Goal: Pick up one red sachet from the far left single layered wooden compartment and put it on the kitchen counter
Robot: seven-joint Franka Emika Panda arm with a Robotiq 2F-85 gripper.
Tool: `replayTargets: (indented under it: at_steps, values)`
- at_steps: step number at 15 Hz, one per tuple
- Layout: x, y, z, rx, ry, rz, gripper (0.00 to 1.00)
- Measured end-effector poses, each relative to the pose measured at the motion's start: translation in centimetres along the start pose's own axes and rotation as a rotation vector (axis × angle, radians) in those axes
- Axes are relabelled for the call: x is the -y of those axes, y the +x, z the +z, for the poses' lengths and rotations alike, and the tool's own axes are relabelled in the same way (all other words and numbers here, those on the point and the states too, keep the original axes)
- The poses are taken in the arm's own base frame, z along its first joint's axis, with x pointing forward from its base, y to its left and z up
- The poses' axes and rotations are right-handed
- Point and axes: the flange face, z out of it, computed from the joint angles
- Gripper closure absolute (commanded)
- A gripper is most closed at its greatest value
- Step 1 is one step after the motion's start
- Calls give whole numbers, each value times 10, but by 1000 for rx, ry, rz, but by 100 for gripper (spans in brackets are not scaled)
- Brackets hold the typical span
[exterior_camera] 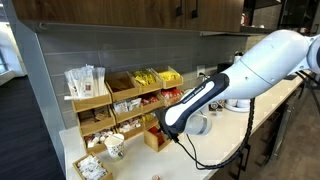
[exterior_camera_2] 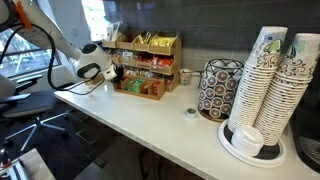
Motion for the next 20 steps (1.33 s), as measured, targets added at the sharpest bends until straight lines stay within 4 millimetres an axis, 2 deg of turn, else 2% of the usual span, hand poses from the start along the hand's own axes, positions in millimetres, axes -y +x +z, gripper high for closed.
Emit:
replayTargets:
  at_steps: [7, 13, 20]
  values:
    - [6, -5, -31, -7, 35, -20, 100]
    - [21, -12, -56, -3, 82, -32, 100]
    - [31, -28, -83, 13, 123, -62, 100]
